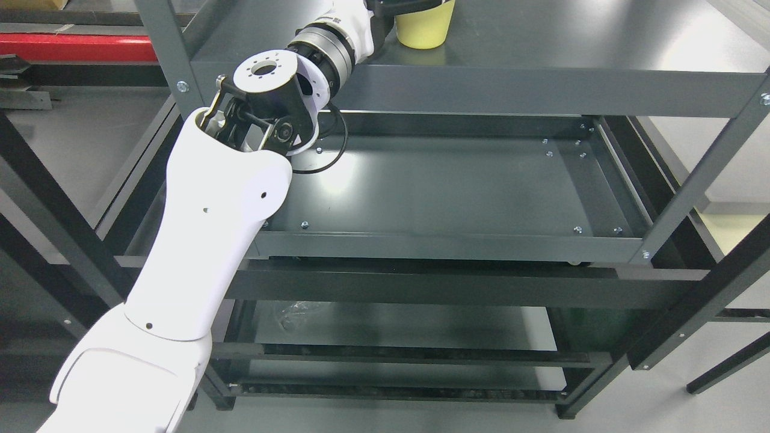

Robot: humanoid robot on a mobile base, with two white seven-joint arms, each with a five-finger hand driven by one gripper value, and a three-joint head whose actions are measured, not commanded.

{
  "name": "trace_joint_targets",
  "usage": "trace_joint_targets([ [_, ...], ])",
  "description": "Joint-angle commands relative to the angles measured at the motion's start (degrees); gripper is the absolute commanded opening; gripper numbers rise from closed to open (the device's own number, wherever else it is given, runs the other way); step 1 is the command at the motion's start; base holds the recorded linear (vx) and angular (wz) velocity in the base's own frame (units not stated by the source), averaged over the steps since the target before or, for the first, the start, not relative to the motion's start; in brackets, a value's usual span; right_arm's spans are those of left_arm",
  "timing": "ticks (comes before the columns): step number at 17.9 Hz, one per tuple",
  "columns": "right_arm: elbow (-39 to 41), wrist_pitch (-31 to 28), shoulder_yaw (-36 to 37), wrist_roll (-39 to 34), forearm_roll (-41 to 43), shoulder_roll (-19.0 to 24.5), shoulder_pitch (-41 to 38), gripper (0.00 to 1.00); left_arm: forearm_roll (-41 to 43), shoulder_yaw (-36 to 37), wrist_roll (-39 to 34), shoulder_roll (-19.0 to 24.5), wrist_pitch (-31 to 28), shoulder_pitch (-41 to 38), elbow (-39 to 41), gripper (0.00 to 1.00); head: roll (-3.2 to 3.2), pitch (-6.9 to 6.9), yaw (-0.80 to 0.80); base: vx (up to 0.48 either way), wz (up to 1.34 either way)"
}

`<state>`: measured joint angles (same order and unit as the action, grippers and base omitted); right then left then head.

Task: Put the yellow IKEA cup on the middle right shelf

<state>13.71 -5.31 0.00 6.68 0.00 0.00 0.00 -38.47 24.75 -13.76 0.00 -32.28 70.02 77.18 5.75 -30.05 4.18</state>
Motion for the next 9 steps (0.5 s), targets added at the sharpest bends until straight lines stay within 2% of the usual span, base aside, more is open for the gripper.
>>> trace_joint_targets([
  [1, 0.0, -0.05, -0.97, 0.0, 1.41, -1.0, -0.79, 0.99, 2.96, -2.23, 0.31, 1.0, 0.02, 0.2, 1.64, 0.99, 0.0, 0.0, 0.0, 0.0, 0.0],
  [4, 0.0, -0.05, -0.97, 0.0, 1.41, -1.0, -0.79, 0.99, 3.75, -5.4, 0.4, 1.0, -0.33, 0.38, 6.04, 0.99, 0.0, 0.0, 0.0, 0.0, 0.0],
  [9, 0.0, -0.05, -0.97, 0.0, 1.41, -1.0, -0.79, 0.99, 3.84, -10.5, 0.4, 1.0, -4.54, 1.17, 12.55, 0.99, 0.0, 0.0, 0.0, 0.0, 0.0],
])
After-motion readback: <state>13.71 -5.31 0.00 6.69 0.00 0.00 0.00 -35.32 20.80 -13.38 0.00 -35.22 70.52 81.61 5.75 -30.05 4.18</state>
